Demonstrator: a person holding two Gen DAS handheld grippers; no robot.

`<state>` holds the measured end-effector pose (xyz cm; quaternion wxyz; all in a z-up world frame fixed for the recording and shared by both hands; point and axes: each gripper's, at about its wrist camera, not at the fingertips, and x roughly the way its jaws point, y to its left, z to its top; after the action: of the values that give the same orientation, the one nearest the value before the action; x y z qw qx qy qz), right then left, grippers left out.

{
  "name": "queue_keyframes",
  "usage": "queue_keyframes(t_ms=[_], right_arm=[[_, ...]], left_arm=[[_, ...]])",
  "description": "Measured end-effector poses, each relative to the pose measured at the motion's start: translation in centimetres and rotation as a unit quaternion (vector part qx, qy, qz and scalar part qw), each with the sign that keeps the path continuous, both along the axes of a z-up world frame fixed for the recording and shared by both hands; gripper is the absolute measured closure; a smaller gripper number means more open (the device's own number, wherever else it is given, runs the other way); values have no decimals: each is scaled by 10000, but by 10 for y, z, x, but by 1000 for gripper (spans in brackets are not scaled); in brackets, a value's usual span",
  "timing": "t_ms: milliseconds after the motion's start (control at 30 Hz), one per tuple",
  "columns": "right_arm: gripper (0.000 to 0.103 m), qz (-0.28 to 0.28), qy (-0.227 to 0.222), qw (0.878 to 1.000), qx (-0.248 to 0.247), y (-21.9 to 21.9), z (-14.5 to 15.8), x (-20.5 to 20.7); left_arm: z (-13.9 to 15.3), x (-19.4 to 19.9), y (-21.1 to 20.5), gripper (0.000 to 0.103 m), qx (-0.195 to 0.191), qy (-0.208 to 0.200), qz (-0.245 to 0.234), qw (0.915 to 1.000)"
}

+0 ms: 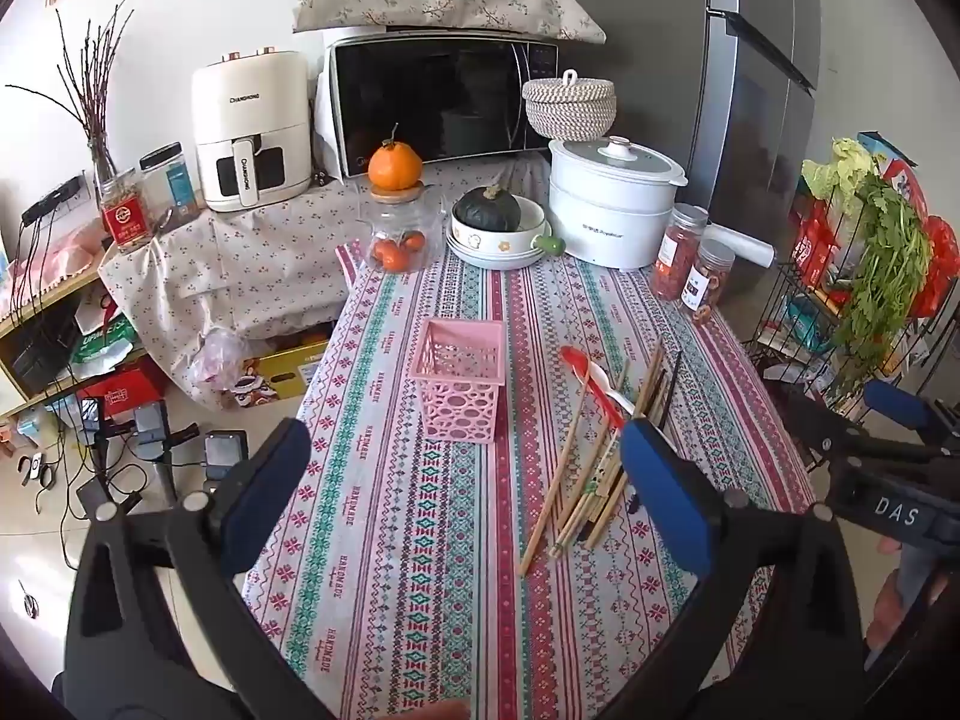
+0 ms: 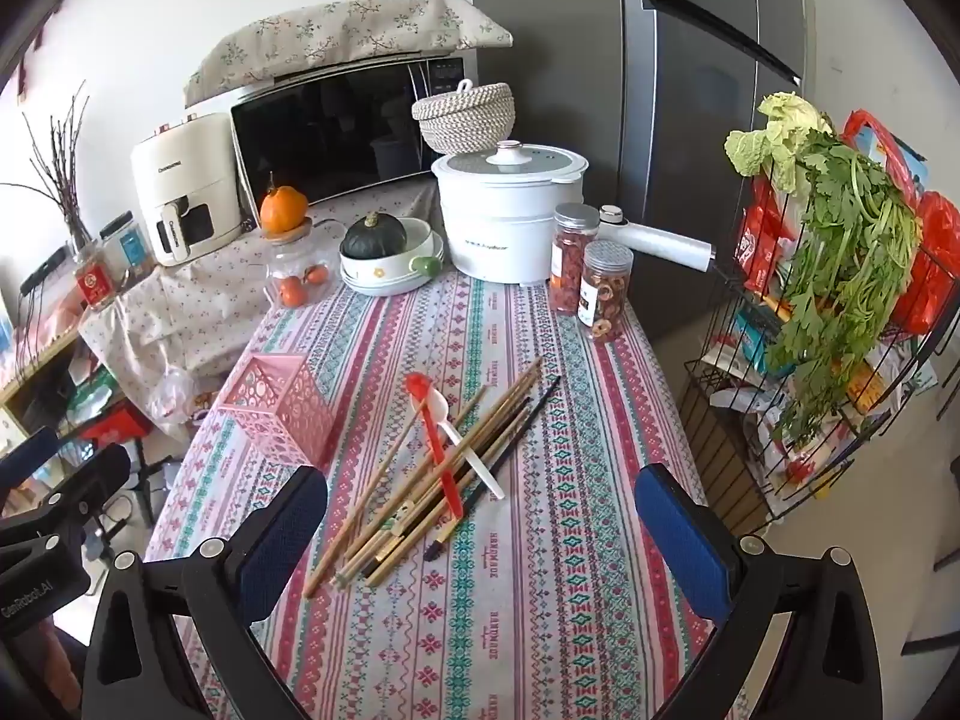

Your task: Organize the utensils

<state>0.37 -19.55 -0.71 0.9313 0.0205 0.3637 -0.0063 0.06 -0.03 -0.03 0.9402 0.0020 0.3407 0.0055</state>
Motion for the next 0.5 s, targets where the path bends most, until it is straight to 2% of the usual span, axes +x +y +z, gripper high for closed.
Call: queue_keyframes(t_ms=[200, 233, 267, 500], right_arm=[[0, 0, -119, 9999, -73, -8, 4, -5], [0, 62, 27, 9999, -139, 0, -1, 0], [0, 55, 23, 9999, -139, 1, -1, 1], [0, 14, -13, 10000, -26, 0, 0, 2]], left_arm=[[0, 0, -6, 0, 113, 51, 31, 9999], [-1, 0, -9, 0, 138, 60, 36, 9999], [0, 0, -4, 0, -86, 92, -15, 9999], [-3, -2, 3, 0, -115, 109, -38, 9999]])
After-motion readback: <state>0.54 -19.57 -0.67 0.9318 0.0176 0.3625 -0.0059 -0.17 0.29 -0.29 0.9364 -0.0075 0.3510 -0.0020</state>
